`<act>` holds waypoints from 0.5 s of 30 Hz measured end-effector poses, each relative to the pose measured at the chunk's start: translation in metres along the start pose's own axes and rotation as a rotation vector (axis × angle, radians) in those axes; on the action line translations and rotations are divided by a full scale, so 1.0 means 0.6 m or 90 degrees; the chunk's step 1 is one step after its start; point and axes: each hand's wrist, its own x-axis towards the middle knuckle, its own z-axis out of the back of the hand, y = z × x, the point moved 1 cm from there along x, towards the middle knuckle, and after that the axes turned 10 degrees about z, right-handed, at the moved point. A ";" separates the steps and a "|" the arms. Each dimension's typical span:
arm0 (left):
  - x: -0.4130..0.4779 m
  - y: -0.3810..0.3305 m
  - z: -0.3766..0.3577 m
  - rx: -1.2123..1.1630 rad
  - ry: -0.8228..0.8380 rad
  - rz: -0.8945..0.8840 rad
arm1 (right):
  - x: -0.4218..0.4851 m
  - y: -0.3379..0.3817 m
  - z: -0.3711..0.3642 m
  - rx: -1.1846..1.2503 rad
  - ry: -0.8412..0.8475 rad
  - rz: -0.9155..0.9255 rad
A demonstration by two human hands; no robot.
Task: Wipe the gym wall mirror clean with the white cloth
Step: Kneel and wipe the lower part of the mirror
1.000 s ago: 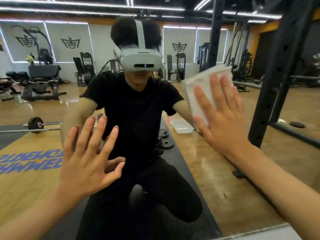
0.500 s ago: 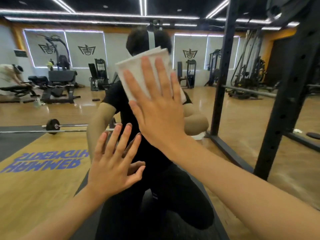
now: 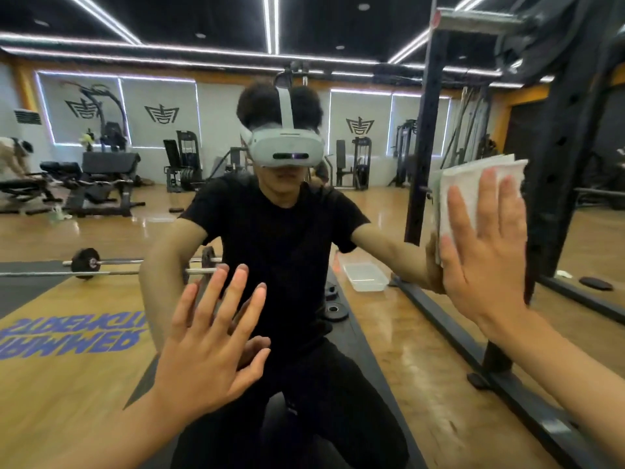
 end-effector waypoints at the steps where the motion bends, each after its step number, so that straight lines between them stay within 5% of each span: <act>1: 0.000 0.001 0.000 0.000 0.006 -0.002 | 0.012 0.034 -0.005 0.016 -0.015 -0.024; 9: -0.001 0.006 0.002 -0.012 -0.005 0.004 | 0.135 0.349 -0.003 0.123 -0.045 0.160; 15: -0.001 0.008 0.009 -0.017 0.000 0.009 | 0.100 0.197 -0.005 0.084 -0.045 0.280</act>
